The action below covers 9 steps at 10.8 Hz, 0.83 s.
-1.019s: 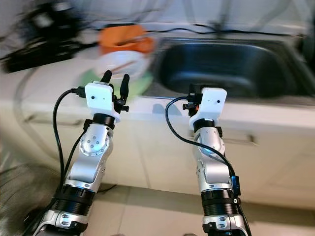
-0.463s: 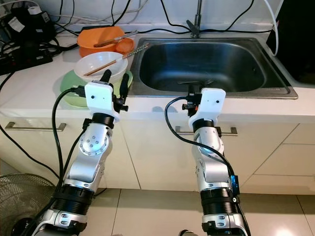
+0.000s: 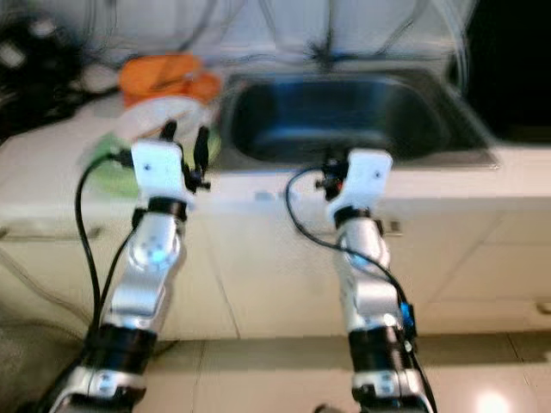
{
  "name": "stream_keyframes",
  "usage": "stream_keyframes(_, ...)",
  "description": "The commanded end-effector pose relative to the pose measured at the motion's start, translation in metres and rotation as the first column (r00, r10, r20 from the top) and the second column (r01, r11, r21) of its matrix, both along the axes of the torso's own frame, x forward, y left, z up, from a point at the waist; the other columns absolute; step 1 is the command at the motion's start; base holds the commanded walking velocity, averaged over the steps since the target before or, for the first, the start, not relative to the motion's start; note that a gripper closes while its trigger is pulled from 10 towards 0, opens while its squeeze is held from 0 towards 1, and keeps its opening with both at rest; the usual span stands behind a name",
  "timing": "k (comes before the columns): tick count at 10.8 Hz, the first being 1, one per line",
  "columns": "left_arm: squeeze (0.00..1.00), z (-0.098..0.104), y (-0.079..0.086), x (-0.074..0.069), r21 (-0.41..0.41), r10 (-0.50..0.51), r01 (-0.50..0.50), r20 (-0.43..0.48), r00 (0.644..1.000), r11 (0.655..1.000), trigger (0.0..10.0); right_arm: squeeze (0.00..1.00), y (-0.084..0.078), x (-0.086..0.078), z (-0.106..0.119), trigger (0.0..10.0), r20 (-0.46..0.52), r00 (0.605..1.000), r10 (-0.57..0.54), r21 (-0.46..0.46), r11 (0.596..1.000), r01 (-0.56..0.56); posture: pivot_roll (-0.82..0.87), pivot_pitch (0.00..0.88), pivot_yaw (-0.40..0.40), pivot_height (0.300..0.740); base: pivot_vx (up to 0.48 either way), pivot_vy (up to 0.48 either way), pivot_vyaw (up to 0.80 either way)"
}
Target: Kitchen organization
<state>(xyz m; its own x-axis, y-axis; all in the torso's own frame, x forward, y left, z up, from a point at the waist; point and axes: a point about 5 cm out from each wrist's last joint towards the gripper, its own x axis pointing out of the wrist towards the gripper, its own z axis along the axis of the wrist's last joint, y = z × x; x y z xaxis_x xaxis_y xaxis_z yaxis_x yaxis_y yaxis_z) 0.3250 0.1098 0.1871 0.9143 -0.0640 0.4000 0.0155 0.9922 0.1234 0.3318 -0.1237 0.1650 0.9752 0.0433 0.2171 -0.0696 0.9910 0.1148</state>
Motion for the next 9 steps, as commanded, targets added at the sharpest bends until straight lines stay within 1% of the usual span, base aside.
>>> stream_keyframes(1, 0.00, 0.0041, 0.0011, 0.0002, 0.005, 0.014, -0.014, 0.012, 1.000, 1.000, 10.0, 0.00, 0.0022, 0.0010, 0.0050, 10.0, 0.024, 1.000, 0.009, 0.012, 1.000, -0.009, 0.06, 0.000, 0.047, 0.740, 0.368, 0.000, 0.00)
stream_keyframes(4, 0.00, 0.0049, 0.0006, -0.0009, 0.006, 0.016, -0.016, 0.014, 1.000, 1.000, 10.0, 0.00, 0.0046, 0.0006, 0.0057, 10.0, 0.029, 0.999, 0.020, 0.010, 1.000, -0.020, 0.06, 0.000, 0.043, 0.740, 0.366, 0.000, 0.00)
stream_keyframes(6, 0.00, 0.0068, 0.0013, -0.0011, 0.008, 0.021, -0.021, 0.022, 1.000, 1.000, 10.0, 0.00, 0.0065, -0.0004, 0.0067, 10.0, 0.043, 0.998, 0.040, -0.021, 0.999, -0.039, 0.06, 0.000, 0.040, 0.740, 0.366, 0.000, 0.00)
stream_keyframes(7, 0.00, 0.0074, 0.0021, -0.0014, 0.007, 0.024, -0.024, 0.025, 0.999, 1.000, 10.0, 0.00, 0.0093, -0.0016, 0.0085, 10.0, 0.060, 0.997, 0.055, -0.029, 0.998, -0.053, 0.07, 0.000, 0.040, 0.740, 0.368, 0.000, 0.54)
stream_keyframes(8, 0.00, 0.0075, 0.0023, -0.0015, 0.008, 0.025, -0.025, 0.025, 0.999, 1.000, 10.0, 0.00, 0.0094, -0.0016, 0.0084, 10.0, 0.059, 0.997, 0.047, 0.000, 0.999, -0.047, 0.07, 0.000, 0.039, 0.740, 0.364, 0.000, 0.00)
stream_keyframes(9, 0.00, 0.0079, 0.0024, -0.0013, 0.008, 0.024, -0.024, 0.026, 0.999, 1.000, 10.0, 0.00, 0.0082, -0.0011, 0.0085, 10.0, 0.057, 0.998, 0.041, 0.000, 0.999, -0.041, 0.07, 0.000, 0.040, 0.740, 0.368, 0.000, 0.00)
